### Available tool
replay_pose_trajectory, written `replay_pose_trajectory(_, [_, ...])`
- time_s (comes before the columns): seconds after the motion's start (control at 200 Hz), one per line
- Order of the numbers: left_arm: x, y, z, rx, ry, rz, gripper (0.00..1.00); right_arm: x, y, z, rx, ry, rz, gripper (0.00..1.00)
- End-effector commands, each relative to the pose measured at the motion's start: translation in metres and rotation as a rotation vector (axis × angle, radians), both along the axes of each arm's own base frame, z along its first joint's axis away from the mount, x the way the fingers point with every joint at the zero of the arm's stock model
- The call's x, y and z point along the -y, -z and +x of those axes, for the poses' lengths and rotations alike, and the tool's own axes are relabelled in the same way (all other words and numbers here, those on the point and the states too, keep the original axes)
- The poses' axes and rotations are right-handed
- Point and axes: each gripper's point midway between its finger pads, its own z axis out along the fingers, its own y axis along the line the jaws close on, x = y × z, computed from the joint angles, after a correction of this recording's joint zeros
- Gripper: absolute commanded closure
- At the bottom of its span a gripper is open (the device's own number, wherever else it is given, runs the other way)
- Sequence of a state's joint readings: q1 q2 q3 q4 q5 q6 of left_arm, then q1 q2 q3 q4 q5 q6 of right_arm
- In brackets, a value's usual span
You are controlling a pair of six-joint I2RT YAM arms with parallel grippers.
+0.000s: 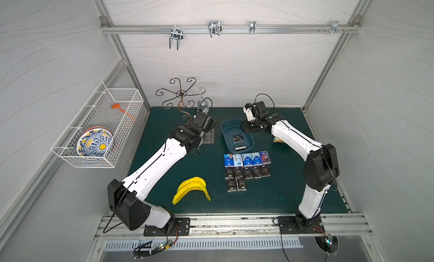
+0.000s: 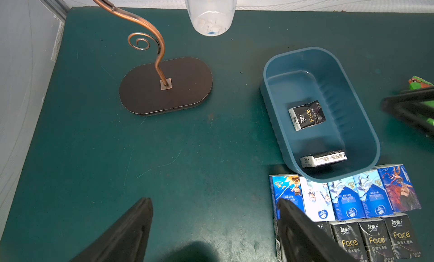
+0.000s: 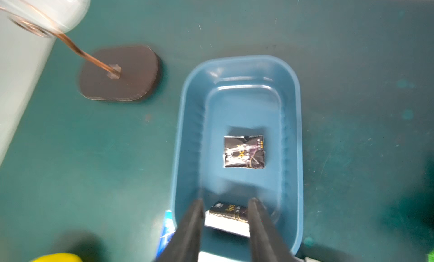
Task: Take the pocket tissues out of the storage box
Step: Pick up the pocket tissues from the storage box.
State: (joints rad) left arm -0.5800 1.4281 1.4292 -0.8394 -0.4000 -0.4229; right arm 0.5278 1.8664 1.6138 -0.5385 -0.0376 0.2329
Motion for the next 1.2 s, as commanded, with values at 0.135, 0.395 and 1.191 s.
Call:
replay_pose_trajectory(0.135, [0.005, -0.027, 0.003, 0.073, 0.006, -0.044, 0.13, -0.004, 0.085, 0.009, -0.201, 0.027, -0.113, 0.55])
replay_pose_trajectory(0.395, [0.006, -0.025, 0.004, 0.067, 0.011, -0.034, 0.13, -0.019, 0.114, 0.011, -0.323, 0.133, -0.008, 0.52])
replay_pose_trajectory(1.191, [0.004, -0.018, 0.006, 0.053, 0.013, 0.001, 0.13, -0.029, 0.119, 0.058, -0.244, 0.157, 0.085, 0.51])
